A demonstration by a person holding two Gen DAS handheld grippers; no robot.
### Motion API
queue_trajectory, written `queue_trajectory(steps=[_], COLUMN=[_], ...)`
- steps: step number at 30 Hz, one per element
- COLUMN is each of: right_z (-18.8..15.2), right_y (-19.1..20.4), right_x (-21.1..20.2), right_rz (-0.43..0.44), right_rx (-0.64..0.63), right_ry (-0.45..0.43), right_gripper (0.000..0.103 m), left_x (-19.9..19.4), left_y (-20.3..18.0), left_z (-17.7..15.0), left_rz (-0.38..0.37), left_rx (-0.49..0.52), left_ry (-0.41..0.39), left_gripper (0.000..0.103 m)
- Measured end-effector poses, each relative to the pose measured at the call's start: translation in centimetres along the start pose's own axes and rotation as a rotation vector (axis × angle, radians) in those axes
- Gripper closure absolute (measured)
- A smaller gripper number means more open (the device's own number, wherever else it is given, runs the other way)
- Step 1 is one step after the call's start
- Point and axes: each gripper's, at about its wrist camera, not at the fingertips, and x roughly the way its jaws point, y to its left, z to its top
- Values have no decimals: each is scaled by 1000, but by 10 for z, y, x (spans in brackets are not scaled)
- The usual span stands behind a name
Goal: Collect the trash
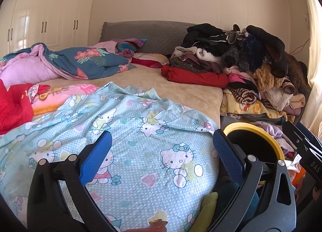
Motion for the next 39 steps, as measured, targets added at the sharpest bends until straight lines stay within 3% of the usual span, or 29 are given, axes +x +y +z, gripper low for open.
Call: queue_trajectory(steps=[39], right_z=[-1], right_y=[3], right_x=[-2], right_rz=[-6], right_rx=[2], right_ry=[-14], right_gripper=[6], left_x=[-2], left_y=[-5], left_z=[0], left_rz=[-2], left_rx=[-5], left_ry=[-11], left_gripper=[11])
